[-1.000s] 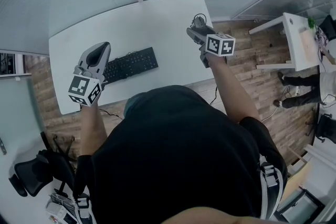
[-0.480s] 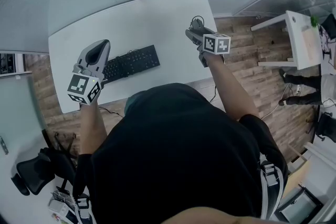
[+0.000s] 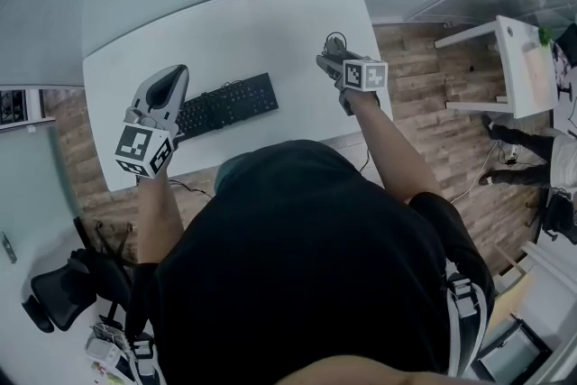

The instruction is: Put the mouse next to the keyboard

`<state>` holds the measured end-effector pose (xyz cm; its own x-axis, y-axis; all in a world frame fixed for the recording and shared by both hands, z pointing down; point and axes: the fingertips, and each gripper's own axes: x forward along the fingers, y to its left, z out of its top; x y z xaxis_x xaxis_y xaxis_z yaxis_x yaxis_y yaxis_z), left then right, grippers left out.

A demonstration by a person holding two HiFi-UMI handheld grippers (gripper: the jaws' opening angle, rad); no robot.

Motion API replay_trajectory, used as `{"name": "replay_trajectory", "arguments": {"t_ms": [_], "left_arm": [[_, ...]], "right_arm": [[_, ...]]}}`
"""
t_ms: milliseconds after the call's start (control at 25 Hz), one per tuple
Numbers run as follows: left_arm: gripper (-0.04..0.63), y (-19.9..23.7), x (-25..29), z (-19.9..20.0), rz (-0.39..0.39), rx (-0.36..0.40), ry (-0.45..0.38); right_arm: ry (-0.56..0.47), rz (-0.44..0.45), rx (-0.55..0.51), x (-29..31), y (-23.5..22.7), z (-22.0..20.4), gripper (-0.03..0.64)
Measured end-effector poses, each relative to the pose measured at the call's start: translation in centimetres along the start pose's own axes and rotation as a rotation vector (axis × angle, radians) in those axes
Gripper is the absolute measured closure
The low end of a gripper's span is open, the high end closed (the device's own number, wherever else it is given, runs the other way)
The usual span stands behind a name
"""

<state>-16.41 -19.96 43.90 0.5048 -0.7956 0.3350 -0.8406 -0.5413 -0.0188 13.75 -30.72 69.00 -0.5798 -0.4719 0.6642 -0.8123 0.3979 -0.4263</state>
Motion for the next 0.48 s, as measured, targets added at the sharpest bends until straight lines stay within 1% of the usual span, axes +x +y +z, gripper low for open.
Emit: {"name": "replay_trajectory", "arguments": {"t_ms": [240, 480], "left_arm": [[0.574, 0.7, 0.2, -0.2, -0.001, 0.001, 0.009], [0.574, 0.9, 0.7, -0.2, -0.006, 0.005, 0.009]], "right_arm": [[0.038, -0.018, 0.013, 1.5, -0.7, -1.8, 0.215], [0.100, -0.056, 0.037, 3.1, -2.9, -4.3, 0.215]]}}
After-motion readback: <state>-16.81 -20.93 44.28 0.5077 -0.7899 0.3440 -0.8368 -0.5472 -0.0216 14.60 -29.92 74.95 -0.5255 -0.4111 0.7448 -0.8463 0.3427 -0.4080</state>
